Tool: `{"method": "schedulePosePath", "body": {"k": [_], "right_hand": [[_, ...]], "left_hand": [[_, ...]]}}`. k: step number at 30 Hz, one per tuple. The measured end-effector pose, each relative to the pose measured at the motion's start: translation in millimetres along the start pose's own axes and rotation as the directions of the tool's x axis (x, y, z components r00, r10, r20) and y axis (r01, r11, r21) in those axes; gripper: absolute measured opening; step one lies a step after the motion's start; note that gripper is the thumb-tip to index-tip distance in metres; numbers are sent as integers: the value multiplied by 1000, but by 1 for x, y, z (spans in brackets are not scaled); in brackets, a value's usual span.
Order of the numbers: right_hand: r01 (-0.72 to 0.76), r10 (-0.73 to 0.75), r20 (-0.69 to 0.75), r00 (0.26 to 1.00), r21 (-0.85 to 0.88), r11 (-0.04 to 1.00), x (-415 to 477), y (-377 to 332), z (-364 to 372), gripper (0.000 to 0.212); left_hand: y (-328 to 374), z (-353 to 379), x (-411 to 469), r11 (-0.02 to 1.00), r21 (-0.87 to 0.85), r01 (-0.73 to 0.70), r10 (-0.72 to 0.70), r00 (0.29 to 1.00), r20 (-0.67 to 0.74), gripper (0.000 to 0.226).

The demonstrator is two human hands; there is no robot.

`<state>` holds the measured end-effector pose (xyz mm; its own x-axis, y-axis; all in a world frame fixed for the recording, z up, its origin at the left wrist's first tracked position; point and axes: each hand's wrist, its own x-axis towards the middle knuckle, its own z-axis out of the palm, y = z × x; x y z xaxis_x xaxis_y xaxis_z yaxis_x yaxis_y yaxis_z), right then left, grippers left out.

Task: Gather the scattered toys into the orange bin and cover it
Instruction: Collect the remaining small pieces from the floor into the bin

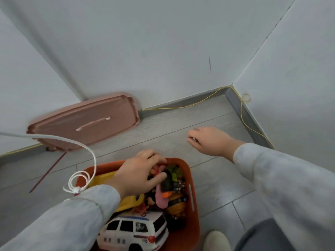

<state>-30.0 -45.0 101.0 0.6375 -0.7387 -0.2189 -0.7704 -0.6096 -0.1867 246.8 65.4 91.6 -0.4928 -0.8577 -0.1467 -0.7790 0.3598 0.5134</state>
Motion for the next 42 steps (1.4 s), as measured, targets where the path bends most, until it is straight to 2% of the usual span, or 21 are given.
{"method": "schedulePosePath", "body": {"k": [2,4,6,8,11,15,19,22,36,42], "right_hand": [[-67,67,-14,998,3,998,10,26,13,29],[-195,196,-19,980,53,979,15,59,36,26],[-360,361,8,932,99,928,16,93,65,20],[-504,499,81,863,93,858,11,124,98,25],[-609,584,197,787,102,787,6,156,138,38],[-577,552,178,814,149,803,19,182,166,52],[-560,552,113,826,68,825,32,187,182,35],[-557,548,104,830,98,825,35,187,189,25],[-530,502,218,837,96,843,31,166,185,22],[-519,493,189,849,120,847,31,158,184,14]], "left_hand": [[4,3,7,999,-12,40,-40,998,-52,34],[7,10,14,997,5,79,-78,993,-91,31],[8,17,14,992,25,122,-116,981,-158,32],[7,26,13,984,37,172,-156,952,-265,33],[3,34,11,967,32,253,-225,904,-363,36],[3,38,14,955,47,292,-245,872,-424,34],[4,43,16,939,31,341,-296,854,-428,33],[4,44,17,933,51,357,-302,851,-430,32],[12,45,12,922,46,385,-336,850,-405,30],[15,48,11,909,5,417,-384,842,-378,31]]}}
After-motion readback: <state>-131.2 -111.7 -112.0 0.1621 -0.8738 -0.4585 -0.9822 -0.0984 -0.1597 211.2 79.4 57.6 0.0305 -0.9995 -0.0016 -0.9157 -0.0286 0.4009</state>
